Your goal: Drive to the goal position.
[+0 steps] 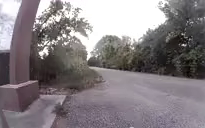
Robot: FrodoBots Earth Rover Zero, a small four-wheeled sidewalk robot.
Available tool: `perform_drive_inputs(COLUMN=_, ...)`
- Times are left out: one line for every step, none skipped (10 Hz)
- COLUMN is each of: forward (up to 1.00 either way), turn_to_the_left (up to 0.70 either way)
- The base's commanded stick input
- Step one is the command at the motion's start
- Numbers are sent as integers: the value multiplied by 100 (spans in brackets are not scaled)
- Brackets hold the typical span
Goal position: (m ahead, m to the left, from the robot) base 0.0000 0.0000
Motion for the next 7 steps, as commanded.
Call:
perform_drive_inputs(forward=5, turn_to_the_left=0)
perform_drive_inputs(forward=5, turn_to_the_left=0)
perform_drive_inputs(forward=5, turn_to_the_left=0)
perform_drive_inputs(forward=5, turn_to_the_left=0)
perform_drive_inputs(forward=4, turn_to_the_left=0)
perform_drive_inputs(forward=5, turn_to_the_left=0)
perform_drive_inputs(forward=5, turn_to_the_left=0)
